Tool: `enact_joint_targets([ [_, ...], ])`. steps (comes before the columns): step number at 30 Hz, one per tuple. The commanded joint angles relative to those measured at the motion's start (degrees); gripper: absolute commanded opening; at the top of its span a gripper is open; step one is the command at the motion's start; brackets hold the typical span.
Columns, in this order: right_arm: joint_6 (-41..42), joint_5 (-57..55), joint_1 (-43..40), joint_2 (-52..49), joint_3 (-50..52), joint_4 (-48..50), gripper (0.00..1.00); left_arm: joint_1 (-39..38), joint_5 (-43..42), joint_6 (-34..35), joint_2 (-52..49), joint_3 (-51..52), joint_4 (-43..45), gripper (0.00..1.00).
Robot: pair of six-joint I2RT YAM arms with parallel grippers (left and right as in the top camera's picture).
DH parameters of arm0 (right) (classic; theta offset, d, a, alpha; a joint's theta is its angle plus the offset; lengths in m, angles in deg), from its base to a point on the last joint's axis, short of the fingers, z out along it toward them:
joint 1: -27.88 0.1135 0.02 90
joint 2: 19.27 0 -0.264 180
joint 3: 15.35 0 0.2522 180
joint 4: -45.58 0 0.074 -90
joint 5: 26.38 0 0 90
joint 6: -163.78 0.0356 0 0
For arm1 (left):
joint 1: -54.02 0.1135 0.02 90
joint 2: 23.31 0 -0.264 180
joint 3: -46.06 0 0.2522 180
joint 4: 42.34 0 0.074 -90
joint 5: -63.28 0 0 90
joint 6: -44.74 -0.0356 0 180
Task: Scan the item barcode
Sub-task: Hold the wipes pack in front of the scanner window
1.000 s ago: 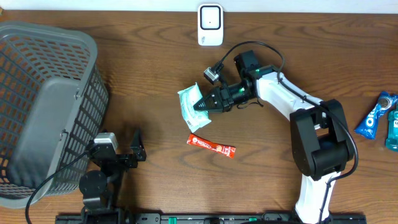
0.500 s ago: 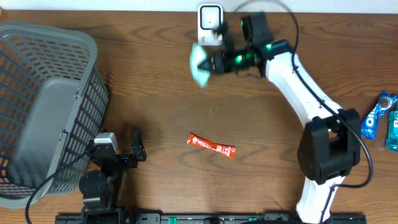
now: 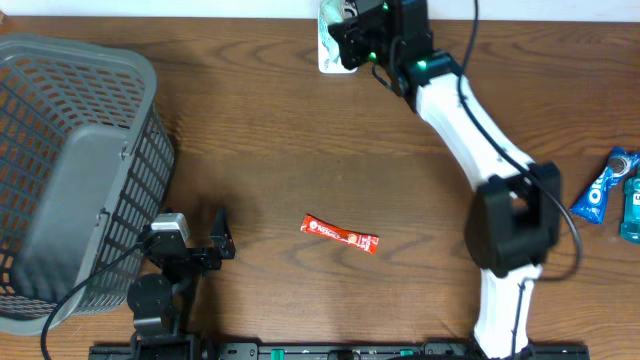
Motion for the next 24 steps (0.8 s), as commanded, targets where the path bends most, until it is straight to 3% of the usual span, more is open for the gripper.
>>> enact_joint_targets([
  [1,-4.96,-5.64,0.42,-7.63,-8.28,-1.18,0.01,0.28,-0.35,-0.52,0.09,1.16,-1.18,0.98],
  [9,-13.33,-19.54,2.47,-22.93,-30.86,-10.47,0.01,0.28,-0.35,-0.52,0.09,1.16,-1.18,0.98],
  [19,-15.39,-27.78,4.17,-24.0,-32.52,-11.56,0.01,0.28,-0.35,-0.52,0.09,1.16,-1.18,0.98],
  [24,-15.21,-29.88,3.78,-23.32,-37.7,-20.92,0.01,0.28,-0.35,-0.52,0.09,1.16,-1.18,0.98],
])
